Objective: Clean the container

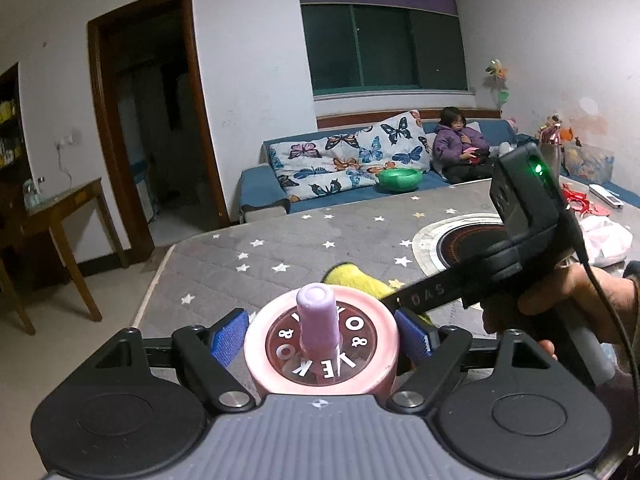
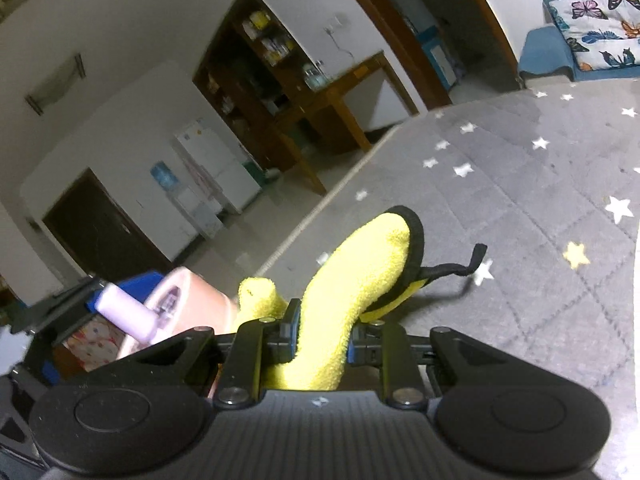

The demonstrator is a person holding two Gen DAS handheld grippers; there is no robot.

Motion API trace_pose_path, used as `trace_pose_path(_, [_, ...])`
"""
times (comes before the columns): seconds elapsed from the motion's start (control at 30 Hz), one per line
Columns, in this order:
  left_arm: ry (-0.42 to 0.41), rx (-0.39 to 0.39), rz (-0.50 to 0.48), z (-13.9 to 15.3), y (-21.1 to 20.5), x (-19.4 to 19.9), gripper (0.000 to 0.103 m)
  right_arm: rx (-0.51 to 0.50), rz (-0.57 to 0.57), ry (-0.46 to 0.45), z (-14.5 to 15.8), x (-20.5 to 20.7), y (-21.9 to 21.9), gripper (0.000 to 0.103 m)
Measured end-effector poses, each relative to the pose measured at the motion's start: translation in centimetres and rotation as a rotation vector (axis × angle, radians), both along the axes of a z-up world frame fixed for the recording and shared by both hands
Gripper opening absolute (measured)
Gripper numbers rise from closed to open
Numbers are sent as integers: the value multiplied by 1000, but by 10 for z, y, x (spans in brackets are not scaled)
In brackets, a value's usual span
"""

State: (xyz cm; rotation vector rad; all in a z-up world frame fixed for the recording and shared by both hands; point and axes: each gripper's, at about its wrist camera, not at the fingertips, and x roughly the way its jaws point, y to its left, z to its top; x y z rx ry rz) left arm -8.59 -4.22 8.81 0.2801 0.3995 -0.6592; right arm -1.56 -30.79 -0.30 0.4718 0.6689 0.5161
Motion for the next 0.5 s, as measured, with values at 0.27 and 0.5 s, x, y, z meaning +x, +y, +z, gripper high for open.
trace_pose_path(0.27, [19,-19,-7,-2,4,0,82,145,-10,-31,15,-6,-11,20])
trace_pose_path(0.5, [9,-12,-65,-3,8,3,82,320,45,-42,26,-3,-14,20])
